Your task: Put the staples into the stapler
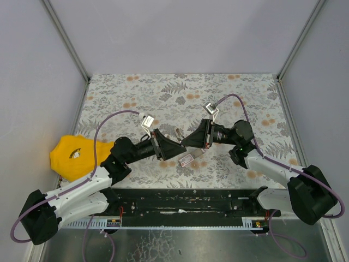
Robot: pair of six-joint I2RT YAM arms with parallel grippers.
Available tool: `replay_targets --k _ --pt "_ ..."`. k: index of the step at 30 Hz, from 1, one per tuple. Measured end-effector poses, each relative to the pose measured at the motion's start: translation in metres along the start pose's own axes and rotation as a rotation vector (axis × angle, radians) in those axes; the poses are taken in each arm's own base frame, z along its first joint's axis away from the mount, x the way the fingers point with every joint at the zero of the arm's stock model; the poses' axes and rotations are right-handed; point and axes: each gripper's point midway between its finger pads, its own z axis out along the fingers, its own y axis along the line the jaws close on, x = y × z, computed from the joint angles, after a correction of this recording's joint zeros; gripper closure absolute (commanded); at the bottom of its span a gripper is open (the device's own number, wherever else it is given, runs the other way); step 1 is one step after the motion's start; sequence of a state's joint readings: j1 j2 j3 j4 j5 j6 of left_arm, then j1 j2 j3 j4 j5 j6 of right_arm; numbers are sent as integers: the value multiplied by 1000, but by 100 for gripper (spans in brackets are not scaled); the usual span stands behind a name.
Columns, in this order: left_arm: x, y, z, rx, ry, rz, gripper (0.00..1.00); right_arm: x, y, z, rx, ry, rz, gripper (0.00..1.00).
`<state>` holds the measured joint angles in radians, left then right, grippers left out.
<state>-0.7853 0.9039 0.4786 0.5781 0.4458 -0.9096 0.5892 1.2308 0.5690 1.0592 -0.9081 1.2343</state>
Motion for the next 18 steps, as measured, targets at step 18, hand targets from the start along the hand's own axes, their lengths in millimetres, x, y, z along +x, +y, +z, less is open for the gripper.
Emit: replay_targets --k 18 --pt "-2 2 1 -16 -19 -54 80 0 -2 0 4 0 -33 76"
